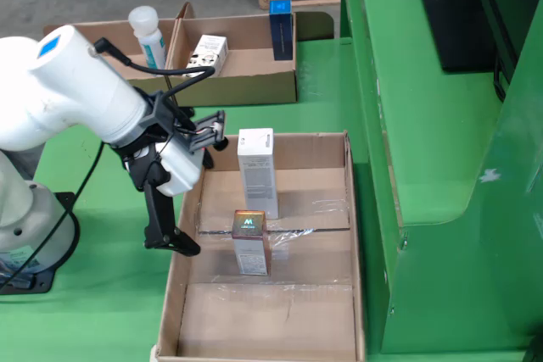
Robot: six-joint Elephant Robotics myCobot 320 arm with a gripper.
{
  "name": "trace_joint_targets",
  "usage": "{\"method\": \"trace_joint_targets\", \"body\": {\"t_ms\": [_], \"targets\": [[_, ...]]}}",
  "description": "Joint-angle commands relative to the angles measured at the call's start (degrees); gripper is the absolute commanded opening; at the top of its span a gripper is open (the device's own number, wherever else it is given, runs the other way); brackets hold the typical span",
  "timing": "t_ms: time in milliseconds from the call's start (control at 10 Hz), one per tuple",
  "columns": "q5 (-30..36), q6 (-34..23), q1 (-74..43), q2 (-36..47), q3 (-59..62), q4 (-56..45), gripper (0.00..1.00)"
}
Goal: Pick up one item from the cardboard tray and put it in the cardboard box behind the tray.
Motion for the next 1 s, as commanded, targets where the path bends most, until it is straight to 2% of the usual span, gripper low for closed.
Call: {"method": "trace_joint_targets", "body": {"t_ms": [0,500,900], "targets": [[-4.2,5.6,6.6,-1.0,7.1,-4.2,1.00],[-5.5,9.4,11.6,-1.5,9.1,-7.6,1.00],[-6.4,11.3,14.8,2.2,5.6,-8.1,1.00]]}}
